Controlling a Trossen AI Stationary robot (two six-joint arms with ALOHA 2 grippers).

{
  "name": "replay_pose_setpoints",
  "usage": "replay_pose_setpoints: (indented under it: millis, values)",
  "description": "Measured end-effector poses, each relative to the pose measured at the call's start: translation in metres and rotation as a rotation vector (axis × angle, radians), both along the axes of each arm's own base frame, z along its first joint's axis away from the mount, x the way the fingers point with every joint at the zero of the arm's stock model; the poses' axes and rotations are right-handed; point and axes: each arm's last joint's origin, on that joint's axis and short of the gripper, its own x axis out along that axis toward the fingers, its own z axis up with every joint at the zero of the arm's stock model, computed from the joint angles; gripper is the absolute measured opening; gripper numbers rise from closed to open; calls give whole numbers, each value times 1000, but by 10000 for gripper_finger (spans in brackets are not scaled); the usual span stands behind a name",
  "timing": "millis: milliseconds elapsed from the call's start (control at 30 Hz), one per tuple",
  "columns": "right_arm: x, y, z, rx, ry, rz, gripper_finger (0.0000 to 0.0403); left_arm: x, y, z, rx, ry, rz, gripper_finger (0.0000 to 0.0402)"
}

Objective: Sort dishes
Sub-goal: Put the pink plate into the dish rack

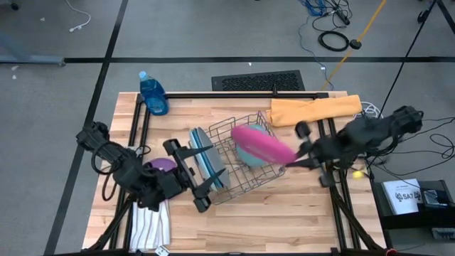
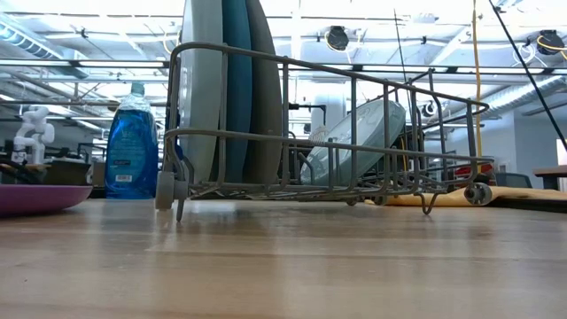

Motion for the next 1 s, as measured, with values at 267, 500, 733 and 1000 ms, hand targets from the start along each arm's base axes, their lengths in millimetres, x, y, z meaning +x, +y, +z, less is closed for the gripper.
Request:
replay_pose_setpoints:
  millis: [267, 500, 733, 1000]
  values:
    - [19, -20, -89, 296, 102, -208, 7, -1, -5, -2, 20, 15, -29, 285]
    - [34, -46, -141, 508, 128, -296, 7, 0, -7, -4, 9, 30, -47, 285]
    - [63, -42, -166, 547, 189, -256, 7, 3, -8, -13, 0, 52, -56, 285]
    - [85, -41, -199, 601, 334, -331, 7, 5, -8, -20, -36, 62, -58, 285]
